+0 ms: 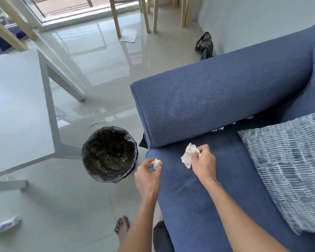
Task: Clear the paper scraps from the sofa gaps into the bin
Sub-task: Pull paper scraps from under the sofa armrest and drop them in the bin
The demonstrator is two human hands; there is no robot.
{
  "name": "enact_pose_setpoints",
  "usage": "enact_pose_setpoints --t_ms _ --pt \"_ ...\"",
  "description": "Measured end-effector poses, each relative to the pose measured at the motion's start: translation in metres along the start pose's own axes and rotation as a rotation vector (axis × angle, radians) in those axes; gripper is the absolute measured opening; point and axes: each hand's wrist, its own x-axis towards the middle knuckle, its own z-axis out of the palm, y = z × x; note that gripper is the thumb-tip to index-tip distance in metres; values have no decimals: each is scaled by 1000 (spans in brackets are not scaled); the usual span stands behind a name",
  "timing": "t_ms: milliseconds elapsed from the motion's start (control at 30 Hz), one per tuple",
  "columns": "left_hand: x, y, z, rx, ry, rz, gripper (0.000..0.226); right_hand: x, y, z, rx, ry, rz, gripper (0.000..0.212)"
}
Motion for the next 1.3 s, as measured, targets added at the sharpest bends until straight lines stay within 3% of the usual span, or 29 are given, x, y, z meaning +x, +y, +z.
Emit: enact_pose_setpoints --t_ms 133,467,567,867,1100,1300 --pt "20 -15 -43 3 34 15 26 -20 -25 21 -25 -34 -20 25" --pt "70 -76 -144 -83 133 -96 22 -86 -75 103 -12 -188 -59 41" --pt "87 -90 -168 -78 149 -102 23 -95 -88 132 -2 -239 -126 27" --pt "138 -111 -201 -65 131 -78 21 -91 -132 206 -185 -258 -330 14" --pt "174 -112 -194 -61 103 -37 19 -73 -146 236 -281 -264 -370 15" --pt "193 -111 -185 -9 18 -42 40 -62 -145 243 -321 -281 -361 24"
